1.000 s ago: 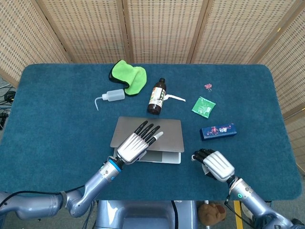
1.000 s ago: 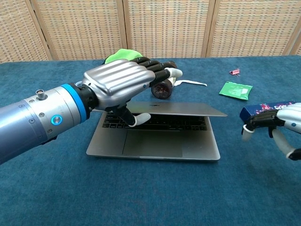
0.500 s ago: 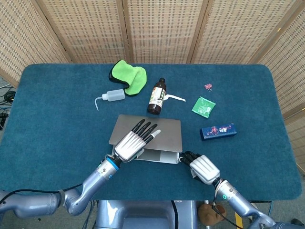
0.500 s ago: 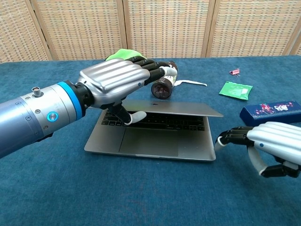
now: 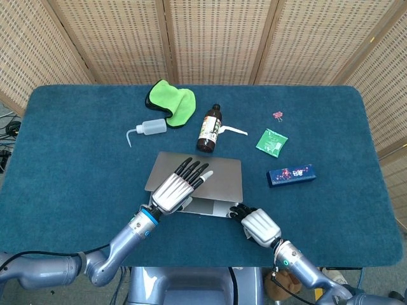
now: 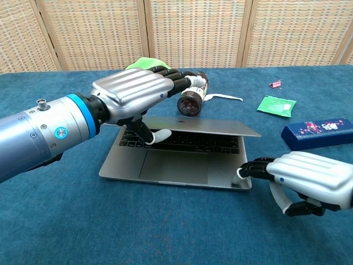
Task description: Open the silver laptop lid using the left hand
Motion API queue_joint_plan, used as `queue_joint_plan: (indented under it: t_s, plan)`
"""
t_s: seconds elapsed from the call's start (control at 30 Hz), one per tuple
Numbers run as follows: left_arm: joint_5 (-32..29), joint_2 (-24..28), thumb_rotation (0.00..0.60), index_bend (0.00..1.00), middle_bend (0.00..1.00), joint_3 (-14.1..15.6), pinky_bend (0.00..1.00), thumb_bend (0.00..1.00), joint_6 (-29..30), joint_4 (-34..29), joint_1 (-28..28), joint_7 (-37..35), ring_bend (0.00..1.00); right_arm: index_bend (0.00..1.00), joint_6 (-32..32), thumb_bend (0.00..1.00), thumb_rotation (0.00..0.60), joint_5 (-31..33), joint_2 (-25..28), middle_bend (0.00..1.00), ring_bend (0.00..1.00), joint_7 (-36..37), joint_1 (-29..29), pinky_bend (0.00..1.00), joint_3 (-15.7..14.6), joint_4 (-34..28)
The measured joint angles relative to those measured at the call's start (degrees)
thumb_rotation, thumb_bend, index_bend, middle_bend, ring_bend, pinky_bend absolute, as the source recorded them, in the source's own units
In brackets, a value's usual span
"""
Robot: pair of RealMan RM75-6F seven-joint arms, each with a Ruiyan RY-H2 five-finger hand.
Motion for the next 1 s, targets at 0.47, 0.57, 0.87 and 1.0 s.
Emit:
queue_joint_plan:
  t_s: [0.47,0.57,0.87,1.0]
  plan:
    - [-0.5,1.3,0.6,0.0,0.0,0.4,0.0,0.4,1.0,-0.4,-0.5,-0.8,0.0,0.17,-2.3,1.0,0.6,3.3,0.4,0.16,0.14,-4.0,1.2,0.39,-0.8,-1.6]
    - [-0.8,1.8,0.6,0.0,0.0,0.5,0.0,0.4,1.2,-0.2,-0.5,-0.8,0.0,0.17,-2.3,1.0,0.6,3.5,0.3,0.16,0.14,-4.5,1.3,0.39,-1.2,-1.4]
    - [-2.1,3.2,0.6,0.0,0.0,0.4,0.0,0.4,1.9,0.9,-0.3,-1.5,0.0,0.17,-1.9,1.0,0.6,3.6,0.3,0.16,0.14,-5.5,1.7,0.39,-1.6,-1.4]
    - [-2.7,3.4,0.6,0.0,0.0,0.3,0.0,0.41,2.0,1.8,-0.3,-1.9,0.0,0.17,-1.7,1.0,0.6,3.8,0.2,0.16,0.14,-5.9,1.8,0.39,-1.8,-1.3]
